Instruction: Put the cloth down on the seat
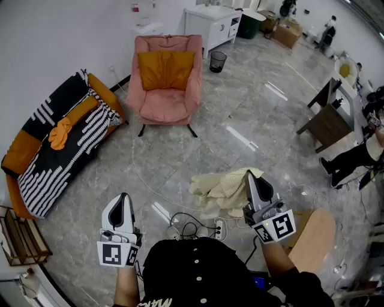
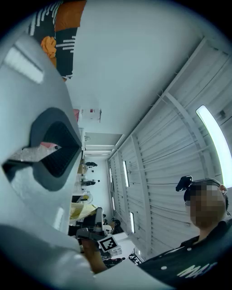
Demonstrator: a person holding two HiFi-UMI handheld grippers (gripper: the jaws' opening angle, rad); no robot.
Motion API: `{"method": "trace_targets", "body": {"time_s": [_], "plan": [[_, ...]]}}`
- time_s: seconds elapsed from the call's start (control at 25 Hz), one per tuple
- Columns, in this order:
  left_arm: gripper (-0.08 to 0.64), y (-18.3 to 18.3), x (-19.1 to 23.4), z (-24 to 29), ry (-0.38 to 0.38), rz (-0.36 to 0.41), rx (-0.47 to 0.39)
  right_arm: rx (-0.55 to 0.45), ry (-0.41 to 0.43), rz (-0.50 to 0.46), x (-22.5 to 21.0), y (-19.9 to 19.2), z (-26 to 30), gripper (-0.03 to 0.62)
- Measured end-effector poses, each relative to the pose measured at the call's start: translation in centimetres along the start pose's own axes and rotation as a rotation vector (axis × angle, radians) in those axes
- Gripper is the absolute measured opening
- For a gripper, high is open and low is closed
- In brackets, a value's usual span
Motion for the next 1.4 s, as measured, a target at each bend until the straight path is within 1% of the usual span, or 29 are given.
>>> {"method": "trace_targets", "body": {"time_s": [0.32,0.52,0.68,0.84,1.0,1.2,1.4], "plan": [[0.002,0.3,0.8,0.3,-0.024,-0.002,0.0,0.001,-0.014,0.003,1.0,0.1,0.6,0.032],[0.002,0.6,1.6,0.2,-0.069,0.0,0.001,0.002,-0.035,0.009,2.6,0.2,1.1,0.032],[0.002,0.3,2.8,-0.5,-0.102,0.0,0.002,-0.014,-0.07,0.021,4.1,-0.1,0.9,0.032],[0.002,0.2,4.2,-0.8,-0.114,0.0,0.011,0.002,-0.115,0.031,5.0,-0.3,0.5,0.032],[0.002,0.3,4.6,-0.7,-0.135,-0.009,0.018,0.01,-0.142,0.03,5.4,0.0,0.2,0.032],[0.002,-0.1,4.8,-0.6,-0.152,-0.016,0.027,0.014,-0.135,0.026,6.2,-0.3,0.4,0.032],[0.002,-0.3,5.3,0.1,-0.147,-0.023,0.027,0.01,-0.137,0.024,5.8,-0.5,1.1,0.032]]}}
Point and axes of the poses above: the fingertips, and each gripper's own axes: z forward along the fingers, x to its left, y out of its top, the point moved 6 cm from there along -z, backward along the fingers, and after that the axes turned 9 degrees about -z, right-handed, at the moved point
